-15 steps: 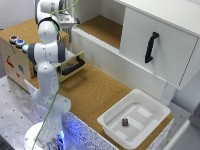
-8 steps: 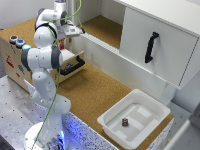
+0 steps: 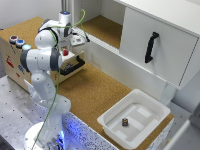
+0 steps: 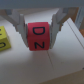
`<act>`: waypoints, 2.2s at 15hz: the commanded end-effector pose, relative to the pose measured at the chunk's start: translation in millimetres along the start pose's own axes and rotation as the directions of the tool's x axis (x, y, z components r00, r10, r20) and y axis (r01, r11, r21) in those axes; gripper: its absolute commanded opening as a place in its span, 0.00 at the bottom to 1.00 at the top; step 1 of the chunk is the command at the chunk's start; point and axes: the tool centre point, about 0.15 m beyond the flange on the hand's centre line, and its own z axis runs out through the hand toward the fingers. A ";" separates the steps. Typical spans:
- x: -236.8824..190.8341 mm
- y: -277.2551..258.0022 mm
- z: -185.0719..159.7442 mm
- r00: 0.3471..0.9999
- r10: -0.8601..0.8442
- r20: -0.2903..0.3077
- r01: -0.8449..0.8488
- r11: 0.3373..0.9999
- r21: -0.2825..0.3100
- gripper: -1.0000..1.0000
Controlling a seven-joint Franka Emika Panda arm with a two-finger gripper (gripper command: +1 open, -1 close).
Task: Place the grasped pink object in the drawer
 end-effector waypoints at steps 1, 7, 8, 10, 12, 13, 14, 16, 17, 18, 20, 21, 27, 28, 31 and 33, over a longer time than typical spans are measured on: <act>18.2 13.6 24.5 0.997 0.036 0.070 -0.034 0.999 -0.026 1.00; 7.0 4.7 -44.2 0.992 0.125 0.025 -0.124 0.992 -0.018 1.00; 5.3 1.5 -56.8 0.990 0.143 0.006 -0.143 0.990 -0.015 1.00; 0.0 -3.8 -82.0 0.980 0.195 -0.031 -0.195 0.981 -0.016 1.00; -7.7 -8.3 -105.1 0.965 0.254 -0.071 -0.257 0.966 -0.031 1.00; -11.4 -8.3 -112.8 0.954 0.287 -0.083 -0.291 0.956 -0.037 1.00; -16.7 -6.7 -120.4 0.938 0.333 -0.096 -0.338 0.940 -0.039 1.00; -31.0 2.7 -128.8 0.878 0.462 -0.126 -0.467 0.884 -0.012 1.00; -40.8 8.3 -129.8 0.835 0.532 -0.140 -0.537 0.844 0.006 1.00; -54.5 13.7 -130.3 0.777 0.611 -0.154 -0.615 0.788 0.025 1.00; -79.0 17.8 -131.6 0.677 0.716 -0.170 -0.718 0.693 0.060 1.00; -93.9 18.9 -132.1 0.621 0.765 -0.170 -0.763 0.640 0.089 1.00; -180.8 17.7 -111.9 0.333 0.937 -0.101 -0.932 0.344 0.114 1.00; -192.0 18.6 -108.8 0.298 0.950 -0.096 -0.946 0.308 0.104 1.00; -231.6 22.3 -105.1 0.223 0.971 -0.083 -0.971 0.229 0.070 1.00; -267.8 33.2 -102.2 0.180 0.981 -0.075 -0.983 0.182 0.021 1.00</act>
